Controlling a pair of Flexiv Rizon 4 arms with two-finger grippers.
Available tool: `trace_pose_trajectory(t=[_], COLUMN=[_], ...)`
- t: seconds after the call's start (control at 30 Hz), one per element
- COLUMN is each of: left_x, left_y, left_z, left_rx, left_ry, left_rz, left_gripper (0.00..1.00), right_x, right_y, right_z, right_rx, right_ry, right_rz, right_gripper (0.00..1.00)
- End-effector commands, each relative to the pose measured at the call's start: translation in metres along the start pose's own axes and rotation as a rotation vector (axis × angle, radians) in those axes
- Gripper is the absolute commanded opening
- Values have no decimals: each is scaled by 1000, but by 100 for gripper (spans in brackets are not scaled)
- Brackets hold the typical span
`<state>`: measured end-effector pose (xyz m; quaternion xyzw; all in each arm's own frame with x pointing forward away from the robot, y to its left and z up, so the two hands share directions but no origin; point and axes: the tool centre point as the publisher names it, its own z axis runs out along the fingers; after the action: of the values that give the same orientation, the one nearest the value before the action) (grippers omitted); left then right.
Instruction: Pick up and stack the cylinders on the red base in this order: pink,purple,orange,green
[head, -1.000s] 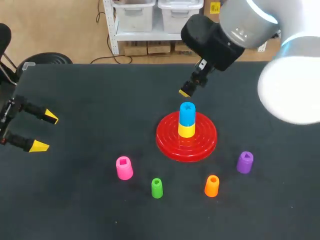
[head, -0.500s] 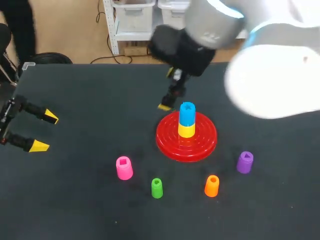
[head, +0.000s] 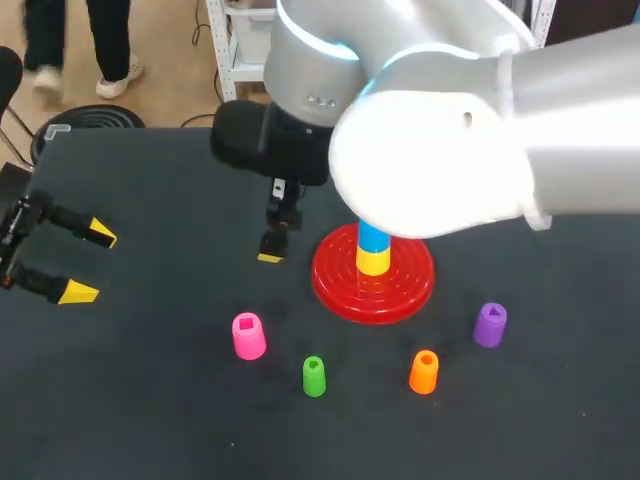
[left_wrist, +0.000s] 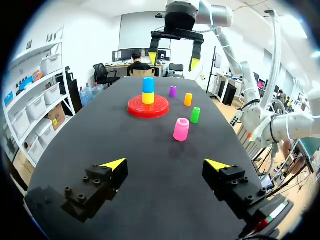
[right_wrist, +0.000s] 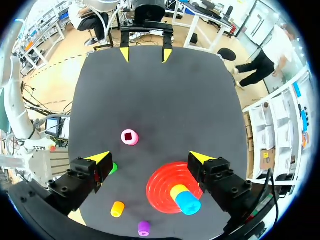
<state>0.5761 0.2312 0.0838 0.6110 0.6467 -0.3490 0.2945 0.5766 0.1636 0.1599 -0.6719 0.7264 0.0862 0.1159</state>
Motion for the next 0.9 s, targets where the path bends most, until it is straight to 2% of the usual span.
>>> trace_pose_trajectory(t=[0.03,0.17,0.23,0.4,0.5,0.63,0.73,0.83,0.9], left_x=[1,1,1,1,1,1,1,1,1], left_y=[1,1,1,1,1,1,1,1,1], left_z=[0,0,0,0,0,0,0,0,0], left_rx=[1,1,1,1,1,1,1,1,1], left_ry=[-2,-2,-2,-2,-2,-2,-2,-2,-2], left_rz=[3,3,3,3,3,3,3,3,3], left_gripper=[100,100,100,100,100,100,100,100,100], right_x=[4,4,-4,-20,-25,-24,-19,-17,-14], right_y=[3,3,8,31,43,47,47,49,50], right_z=[-2,-2,2,28,42,58,69,82,92], right_rx=[4,4,-3,-86,-102,-115,-155,-151,-129], right_ry=[-7,-7,27,67,92,106,70,94,149], right_rz=[0,0,-33,-111,-143,-168,-166,-187,-201], right_gripper=[100,100,100,100,100,100,100,100,100])
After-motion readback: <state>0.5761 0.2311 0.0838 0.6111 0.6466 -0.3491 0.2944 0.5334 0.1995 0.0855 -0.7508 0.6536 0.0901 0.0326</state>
